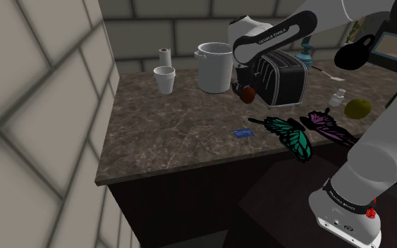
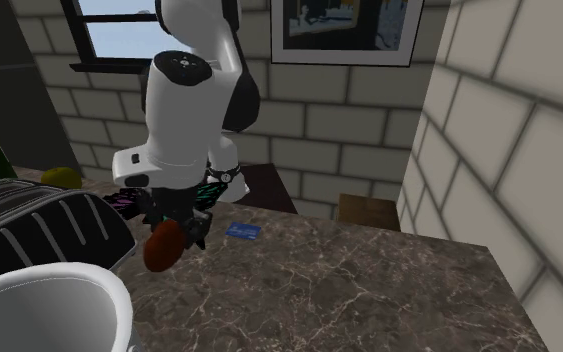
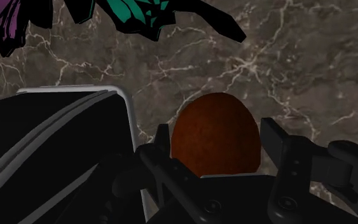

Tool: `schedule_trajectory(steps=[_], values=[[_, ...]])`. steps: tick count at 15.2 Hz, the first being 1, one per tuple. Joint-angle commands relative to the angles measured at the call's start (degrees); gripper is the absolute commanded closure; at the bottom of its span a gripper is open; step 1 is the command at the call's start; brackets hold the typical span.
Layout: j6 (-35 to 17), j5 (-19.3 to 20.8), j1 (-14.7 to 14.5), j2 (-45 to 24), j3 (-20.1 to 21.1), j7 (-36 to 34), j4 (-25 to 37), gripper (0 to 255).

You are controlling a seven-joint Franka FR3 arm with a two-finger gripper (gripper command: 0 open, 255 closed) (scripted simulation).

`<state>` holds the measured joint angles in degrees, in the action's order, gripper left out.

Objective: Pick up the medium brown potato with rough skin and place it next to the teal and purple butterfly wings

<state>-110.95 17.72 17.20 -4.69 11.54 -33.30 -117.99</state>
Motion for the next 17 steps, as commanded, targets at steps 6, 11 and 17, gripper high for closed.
schedule_trajectory(steps=[6, 11, 17], values=[[-4.67, 1.25, 0.05, -2.58, -0.21, -1.71, -2.38, 255], [-6.22, 1.75, 0.05, -3.58, -0.28, -2.36, -3.05, 255], [-6.08, 1.71, 0.07, -3.49, -0.26, -2.30, -2.99, 0]])
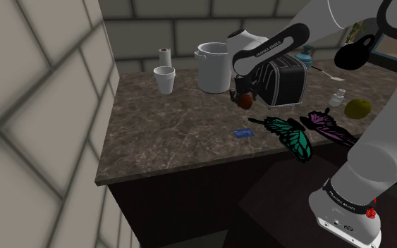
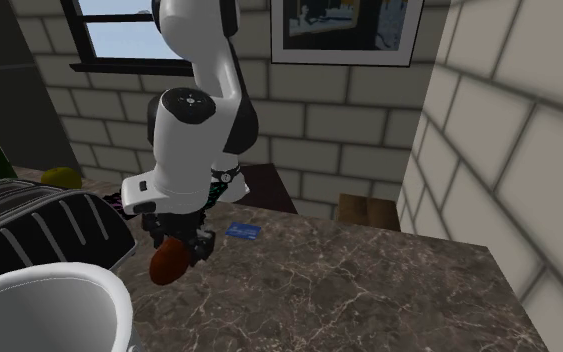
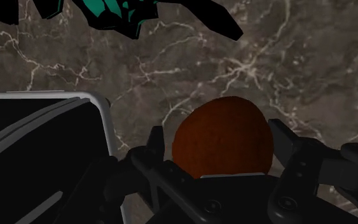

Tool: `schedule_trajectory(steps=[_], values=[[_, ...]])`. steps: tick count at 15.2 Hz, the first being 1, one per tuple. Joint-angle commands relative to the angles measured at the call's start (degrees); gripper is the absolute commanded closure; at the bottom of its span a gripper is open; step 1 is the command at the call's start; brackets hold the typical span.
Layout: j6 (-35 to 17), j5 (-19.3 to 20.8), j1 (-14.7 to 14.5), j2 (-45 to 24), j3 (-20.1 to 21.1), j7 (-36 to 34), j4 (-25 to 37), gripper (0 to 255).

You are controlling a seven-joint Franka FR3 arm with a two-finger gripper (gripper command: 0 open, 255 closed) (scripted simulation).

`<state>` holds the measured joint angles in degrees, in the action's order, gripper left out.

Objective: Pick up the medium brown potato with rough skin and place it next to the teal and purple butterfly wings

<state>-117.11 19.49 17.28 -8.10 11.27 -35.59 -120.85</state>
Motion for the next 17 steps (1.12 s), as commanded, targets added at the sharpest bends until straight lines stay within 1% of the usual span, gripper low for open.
schedule_trajectory(steps=[1, 5, 9, 17], values=[[0.02, -0.02, 0.04, -0.17, -0.04, 0.06, -0.07, 0], [-0.07, -0.02, -0.01, -0.17, 0.00, -0.07, -0.18, 0], [6.78, -1.71, -0.88, 1.77, 0.92, 0.93, 4.73, 0], [6.78, -1.71, -0.88, 1.77, 0.92, 0.93, 4.73, 0]])
